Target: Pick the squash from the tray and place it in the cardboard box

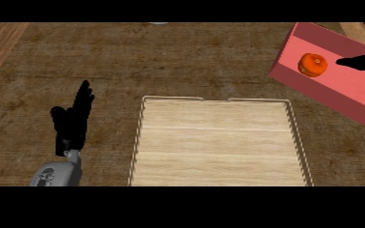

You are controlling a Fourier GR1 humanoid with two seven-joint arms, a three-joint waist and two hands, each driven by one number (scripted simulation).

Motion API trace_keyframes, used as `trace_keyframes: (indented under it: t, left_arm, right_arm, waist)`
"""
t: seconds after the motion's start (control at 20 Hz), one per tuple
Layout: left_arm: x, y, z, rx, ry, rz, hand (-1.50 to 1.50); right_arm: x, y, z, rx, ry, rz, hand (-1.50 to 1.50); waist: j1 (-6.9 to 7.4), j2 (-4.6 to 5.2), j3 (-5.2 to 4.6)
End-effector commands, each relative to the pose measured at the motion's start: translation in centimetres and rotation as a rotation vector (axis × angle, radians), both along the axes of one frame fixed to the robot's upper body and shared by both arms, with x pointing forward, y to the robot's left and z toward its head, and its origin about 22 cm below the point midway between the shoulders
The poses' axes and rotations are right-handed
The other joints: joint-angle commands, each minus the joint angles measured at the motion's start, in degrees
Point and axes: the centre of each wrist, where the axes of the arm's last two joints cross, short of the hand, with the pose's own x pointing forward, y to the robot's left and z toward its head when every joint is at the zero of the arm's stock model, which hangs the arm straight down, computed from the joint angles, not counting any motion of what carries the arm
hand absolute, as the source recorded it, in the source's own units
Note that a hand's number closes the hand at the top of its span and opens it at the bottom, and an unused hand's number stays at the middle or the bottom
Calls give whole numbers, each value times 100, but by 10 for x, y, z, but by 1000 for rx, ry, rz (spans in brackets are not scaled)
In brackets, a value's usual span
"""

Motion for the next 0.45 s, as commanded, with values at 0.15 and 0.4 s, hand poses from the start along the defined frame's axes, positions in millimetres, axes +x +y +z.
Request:
trace_keyframes:
  t: [0.15,0.4]
  left_arm:
    - [0,23,2,14,-5,16,0]
    - [-7,28,9,3,3,9,0]
  right_arm:
    - [-5,-24,5,343,-204,97,-150]
    - [-37,-69,3,481,-251,21,-150]
  waist:
    - [-59,-17,-1]
    - [-94,-51,-4]
